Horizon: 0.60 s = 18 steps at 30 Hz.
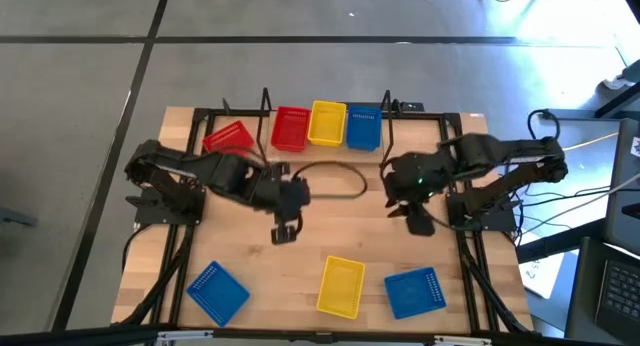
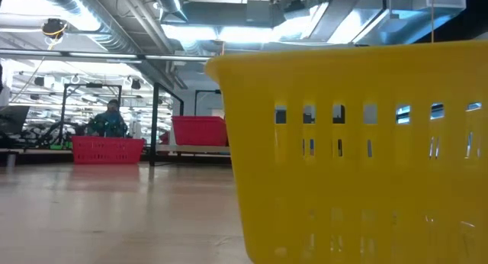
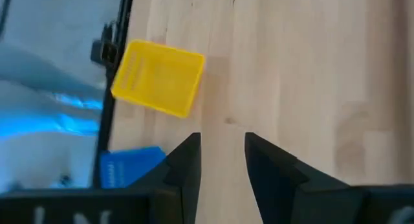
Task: Stack baskets on shelf by color
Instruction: Stack the yellow bin on the yellow bin on the shelf
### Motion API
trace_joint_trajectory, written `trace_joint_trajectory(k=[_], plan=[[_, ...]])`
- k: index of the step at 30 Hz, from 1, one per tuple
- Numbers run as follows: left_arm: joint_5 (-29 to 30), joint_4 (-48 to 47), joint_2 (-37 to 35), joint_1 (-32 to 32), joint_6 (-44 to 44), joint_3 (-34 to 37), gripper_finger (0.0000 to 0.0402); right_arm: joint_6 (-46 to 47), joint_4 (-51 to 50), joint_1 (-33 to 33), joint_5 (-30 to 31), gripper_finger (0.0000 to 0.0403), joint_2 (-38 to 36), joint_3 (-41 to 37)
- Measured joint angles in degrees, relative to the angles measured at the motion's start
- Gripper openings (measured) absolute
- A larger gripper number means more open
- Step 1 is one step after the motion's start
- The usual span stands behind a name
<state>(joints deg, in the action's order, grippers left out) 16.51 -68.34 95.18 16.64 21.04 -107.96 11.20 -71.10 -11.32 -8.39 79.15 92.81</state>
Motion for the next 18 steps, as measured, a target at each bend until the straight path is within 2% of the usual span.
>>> trace_joint_trajectory(k=[9,15,18], plan=[[3.32,-0.15,-0.11,11.07,5.2,0.0,0.0074,18.46,11.78,-6.42,0.22,0.012,6.71,-7.48],[8.57,-0.17,-0.13,15.84,8.0,0.0,0.0074,20.04,14.47,-10.04,3.2,0.012,14.16,-10.52],[9.54,-0.17,-0.13,17.31,9.27,0.0,0.0074,17.82,16.81,-11.27,4.18,0.012,18.52,-10.57]])
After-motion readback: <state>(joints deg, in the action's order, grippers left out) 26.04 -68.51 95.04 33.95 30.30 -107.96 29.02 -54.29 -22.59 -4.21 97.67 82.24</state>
